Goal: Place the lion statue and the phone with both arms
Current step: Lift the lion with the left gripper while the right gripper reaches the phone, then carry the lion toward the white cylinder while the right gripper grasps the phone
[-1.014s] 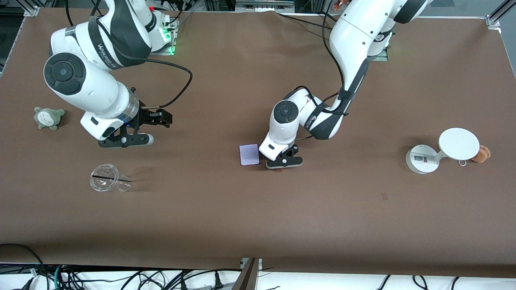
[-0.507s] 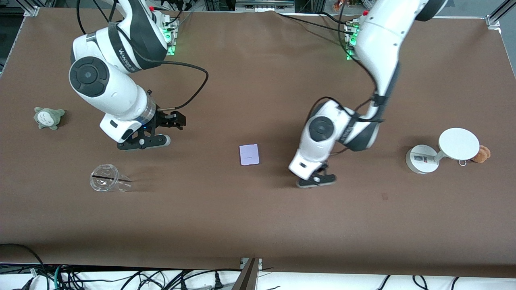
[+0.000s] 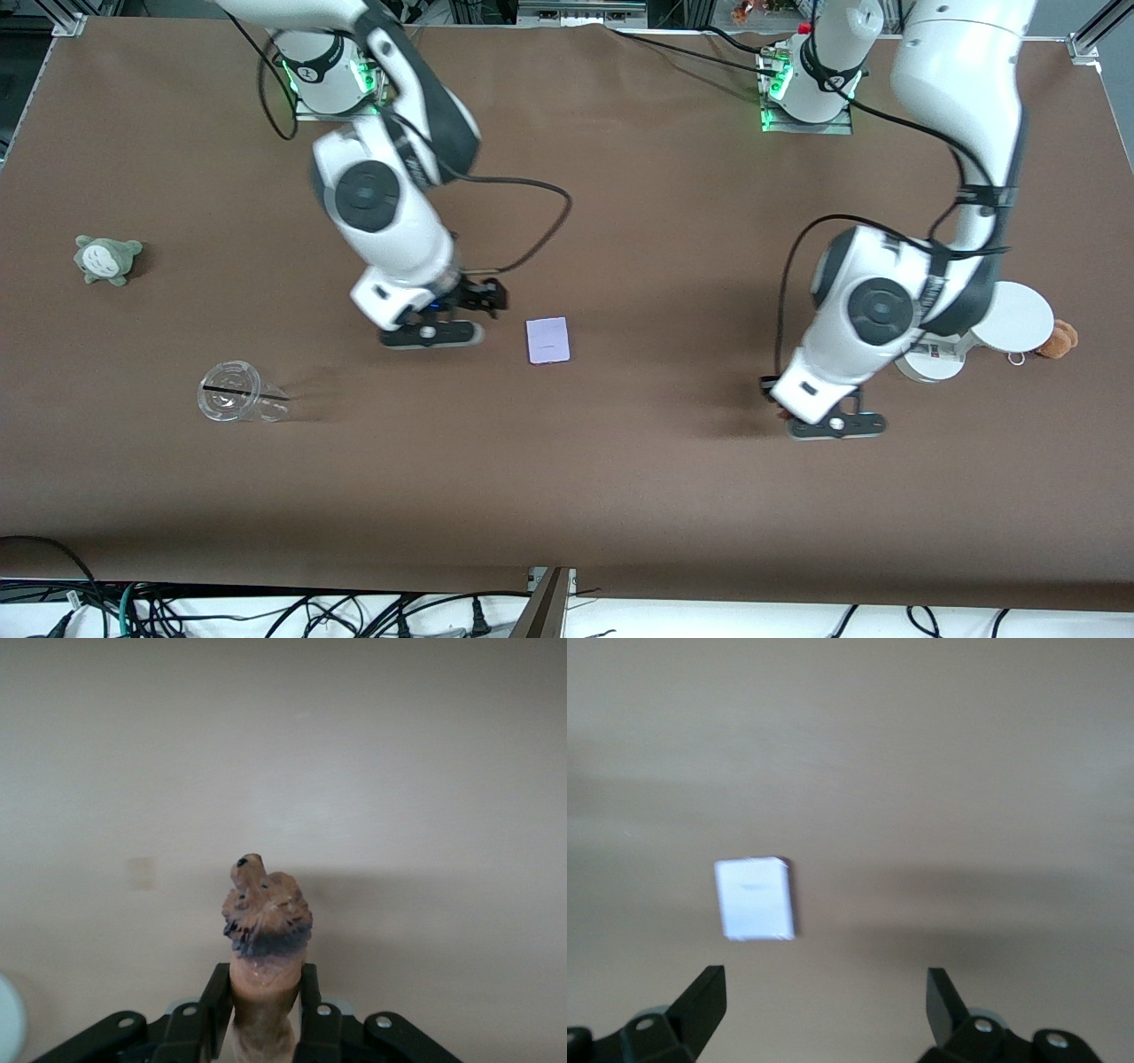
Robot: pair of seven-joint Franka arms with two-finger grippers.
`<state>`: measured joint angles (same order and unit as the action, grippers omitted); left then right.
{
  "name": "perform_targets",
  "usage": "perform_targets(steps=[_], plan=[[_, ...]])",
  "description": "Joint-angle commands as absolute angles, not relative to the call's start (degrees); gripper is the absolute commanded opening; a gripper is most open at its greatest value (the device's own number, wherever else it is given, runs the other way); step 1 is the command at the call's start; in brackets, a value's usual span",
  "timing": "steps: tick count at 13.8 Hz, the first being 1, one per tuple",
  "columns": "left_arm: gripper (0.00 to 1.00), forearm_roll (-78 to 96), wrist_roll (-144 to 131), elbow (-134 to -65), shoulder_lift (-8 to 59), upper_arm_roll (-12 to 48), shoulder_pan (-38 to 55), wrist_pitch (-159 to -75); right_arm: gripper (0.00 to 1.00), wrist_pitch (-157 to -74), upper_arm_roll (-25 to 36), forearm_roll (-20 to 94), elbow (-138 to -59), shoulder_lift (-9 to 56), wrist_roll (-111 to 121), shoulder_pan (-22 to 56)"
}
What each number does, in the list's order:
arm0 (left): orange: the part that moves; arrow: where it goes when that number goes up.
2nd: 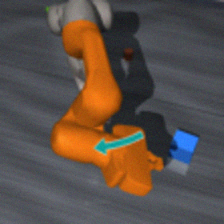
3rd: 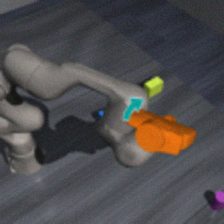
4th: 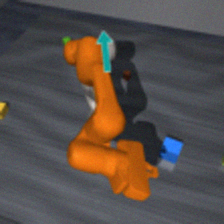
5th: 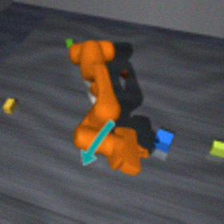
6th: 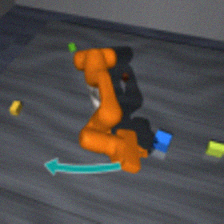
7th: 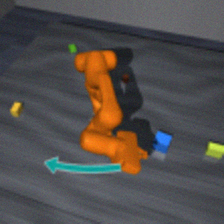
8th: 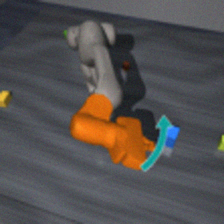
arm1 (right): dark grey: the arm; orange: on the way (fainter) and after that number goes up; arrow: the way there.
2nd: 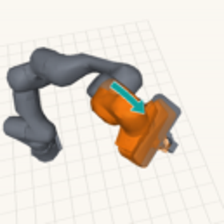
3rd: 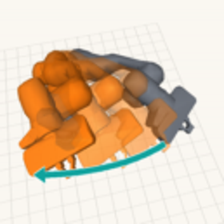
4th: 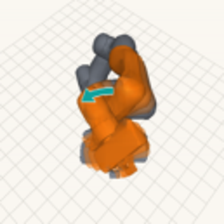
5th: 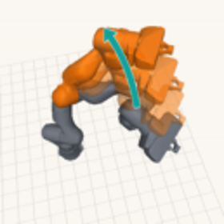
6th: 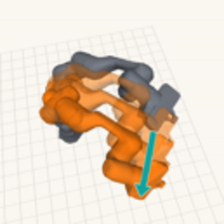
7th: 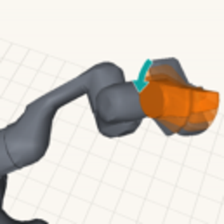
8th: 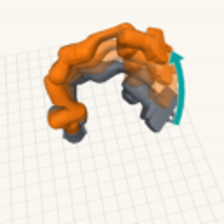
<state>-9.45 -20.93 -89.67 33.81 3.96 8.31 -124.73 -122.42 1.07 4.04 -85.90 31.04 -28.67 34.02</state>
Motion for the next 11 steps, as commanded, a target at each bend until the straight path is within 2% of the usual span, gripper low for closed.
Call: perform_targets(steps=[1,5,9,11], plan=[[0.0,-10.5,-17.1,-99.4,28.6,5.2,2.0,-129.1,1.0,-131.2,1.6,4.1,-82.4,38.2,-30.8,37.7],[0.0,-10.3,-10.5,-107.8,25.7,5.7,-3.2,-135.0,1.0,-134.4,1.7,-0.3,-79.5,45.1,-30.7,38.9],[0.0,-10.5,-10.2,-117.1,23.3,5.7,-5.1,-144.3,1.0,-134.6,1.7,-0.4,-77.9,48.9,-33.5,39.5],[0.0,-10.9,-10.1,-120.3,22.2,5.7,-5.7,-146.2,1.0,-136.2,1.7,-0.4,-77.1,50.8,-35.4,40.2]])
